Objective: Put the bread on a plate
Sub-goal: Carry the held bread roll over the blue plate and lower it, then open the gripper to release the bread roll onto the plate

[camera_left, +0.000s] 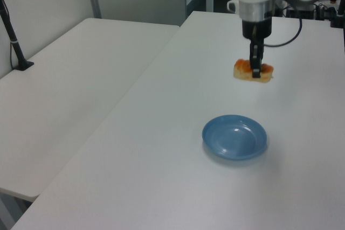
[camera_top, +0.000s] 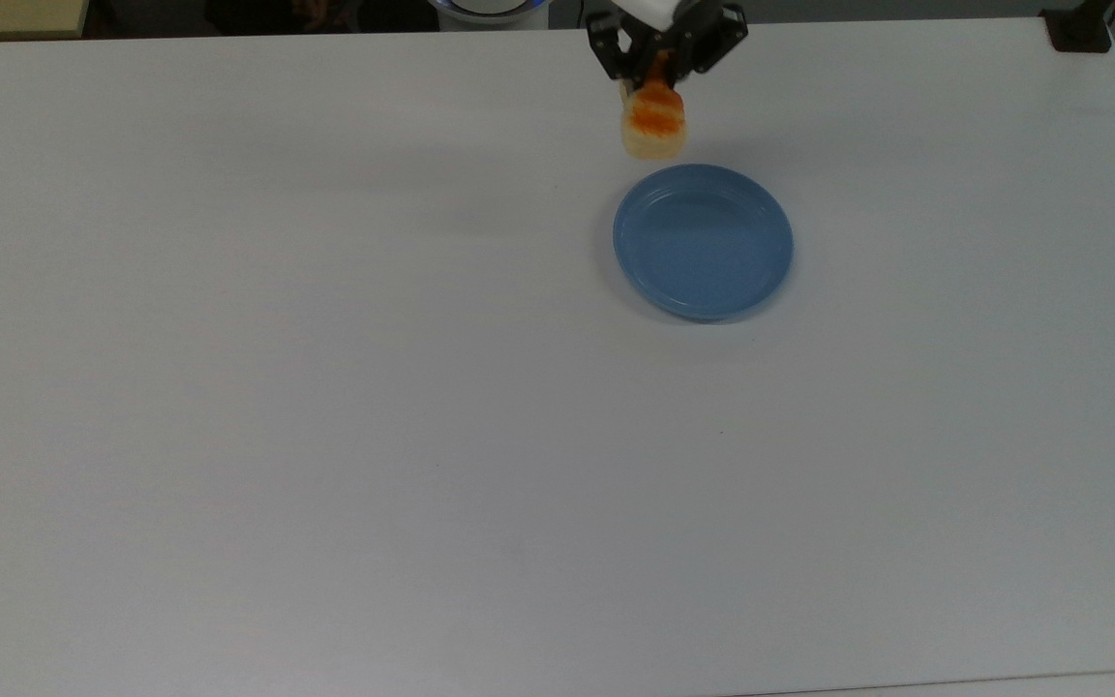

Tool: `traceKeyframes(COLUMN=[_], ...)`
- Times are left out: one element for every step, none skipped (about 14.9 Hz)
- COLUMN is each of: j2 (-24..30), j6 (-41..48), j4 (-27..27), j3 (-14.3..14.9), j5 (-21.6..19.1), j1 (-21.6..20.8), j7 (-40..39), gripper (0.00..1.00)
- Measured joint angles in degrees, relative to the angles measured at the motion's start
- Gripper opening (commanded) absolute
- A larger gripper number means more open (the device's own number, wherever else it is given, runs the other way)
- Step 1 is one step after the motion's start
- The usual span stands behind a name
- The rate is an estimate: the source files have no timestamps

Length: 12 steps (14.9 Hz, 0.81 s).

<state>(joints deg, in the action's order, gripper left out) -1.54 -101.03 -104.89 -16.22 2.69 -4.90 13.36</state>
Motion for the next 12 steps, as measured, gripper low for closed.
traceKeyframes(j2=[-1.1, -2.3, -3.7, -5.0, -6.3, -7.6, -8.7, -9.7, -10.6, -11.5, -12.6, -13.2], j6=[-1.8, -3.8, -5.5, -6.8, -7.8, -8.8, -9.7, -10.4, -11.0, -11.6, -12.8, -13.3], j4=[-0.5, -1.1, -1.5, -1.8, -2.0, -2.0, -2.0, -2.0, -2.0, -2.0, -2.0, -2.0], j3=[-0.1, -0.1, -0.1, -0.1, -0.1, -0.1, -0.2, -0.2, -0.2, -0.2, -0.2, -0.2], j5=[0.0, 0.0, 0.0, 0.0, 0.0, 0.0, 0.0, 0.2, 0.5, 1.3, 2.6, 3.4], j1=[-0.7, -1.6, -2.3, -3.0, -3.7, -4.2, -4.7, -5.1, -5.3, -5.5, -5.8, -6.0], j7=[0.8, 1.8, 2.5, 3.0, 3.3, 3.8, 4.1, 4.3, 4.9, 5.6, 6.9, 7.7], gripper=[0.27, 0.27, 0.27, 0.27, 0.27, 0.27, 0.27, 0.27, 0.27, 0.27, 0.27, 0.27])
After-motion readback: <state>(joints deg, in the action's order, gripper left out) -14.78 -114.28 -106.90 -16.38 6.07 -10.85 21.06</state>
